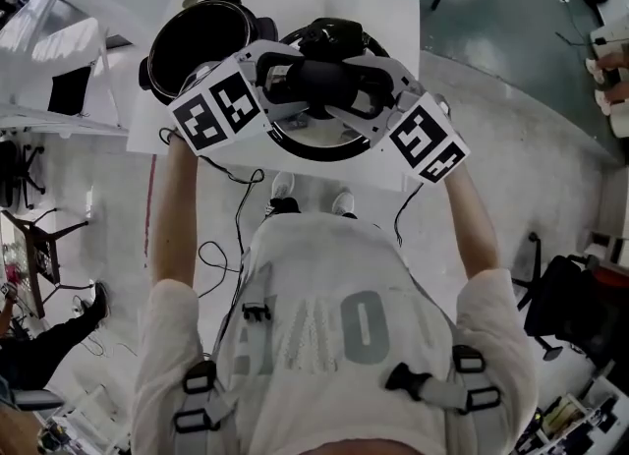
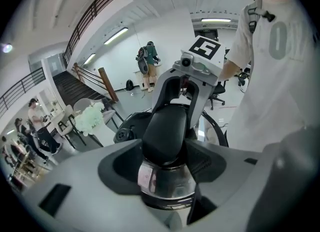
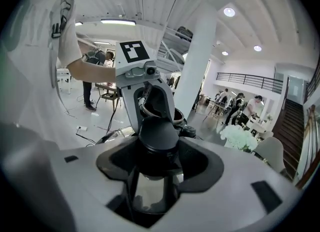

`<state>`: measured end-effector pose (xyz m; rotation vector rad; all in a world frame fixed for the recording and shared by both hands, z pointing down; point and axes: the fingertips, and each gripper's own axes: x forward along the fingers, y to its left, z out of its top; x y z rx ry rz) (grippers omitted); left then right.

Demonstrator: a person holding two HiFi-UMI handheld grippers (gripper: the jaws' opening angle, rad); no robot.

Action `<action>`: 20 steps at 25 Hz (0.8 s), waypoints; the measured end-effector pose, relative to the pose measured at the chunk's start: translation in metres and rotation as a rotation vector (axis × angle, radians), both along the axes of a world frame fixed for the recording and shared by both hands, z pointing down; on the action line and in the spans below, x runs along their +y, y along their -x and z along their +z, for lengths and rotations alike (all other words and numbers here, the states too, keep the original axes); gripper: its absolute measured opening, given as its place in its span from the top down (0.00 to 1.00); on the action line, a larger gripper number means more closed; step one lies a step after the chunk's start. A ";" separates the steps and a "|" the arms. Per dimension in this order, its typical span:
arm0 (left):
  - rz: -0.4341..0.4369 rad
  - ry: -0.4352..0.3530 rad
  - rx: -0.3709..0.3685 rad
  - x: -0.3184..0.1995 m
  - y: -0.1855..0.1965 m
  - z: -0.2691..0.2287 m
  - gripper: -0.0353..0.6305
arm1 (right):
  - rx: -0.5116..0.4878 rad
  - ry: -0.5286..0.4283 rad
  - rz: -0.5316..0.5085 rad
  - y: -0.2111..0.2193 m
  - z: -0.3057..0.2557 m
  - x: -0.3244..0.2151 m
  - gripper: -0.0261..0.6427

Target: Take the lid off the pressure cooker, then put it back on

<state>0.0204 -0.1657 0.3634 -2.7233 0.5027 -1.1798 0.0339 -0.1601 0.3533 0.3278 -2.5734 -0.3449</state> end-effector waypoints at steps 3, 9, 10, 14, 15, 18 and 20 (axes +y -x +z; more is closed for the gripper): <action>-0.007 -0.022 -0.005 0.004 0.001 -0.014 0.56 | -0.025 -0.016 -0.018 0.000 -0.013 0.005 0.58; -0.017 -0.110 0.005 0.019 -0.009 -0.051 0.56 | -0.076 -0.090 -0.022 -0.009 -0.048 0.019 0.58; -0.020 -0.122 -0.001 0.018 -0.006 -0.054 0.56 | -0.080 -0.103 -0.022 -0.006 -0.051 0.019 0.58; -0.034 -0.140 -0.005 0.003 0.039 -0.070 0.56 | -0.090 -0.118 -0.030 0.039 -0.066 0.004 0.58; -0.038 -0.141 -0.003 -0.002 0.053 -0.073 0.56 | -0.093 -0.119 -0.033 0.053 -0.069 -0.001 0.58; -0.049 -0.146 0.001 -0.012 0.086 -0.078 0.56 | -0.101 -0.120 -0.040 0.086 -0.074 -0.011 0.58; -0.054 -0.143 0.003 -0.018 0.108 -0.077 0.56 | -0.107 -0.112 -0.041 0.108 -0.072 -0.017 0.58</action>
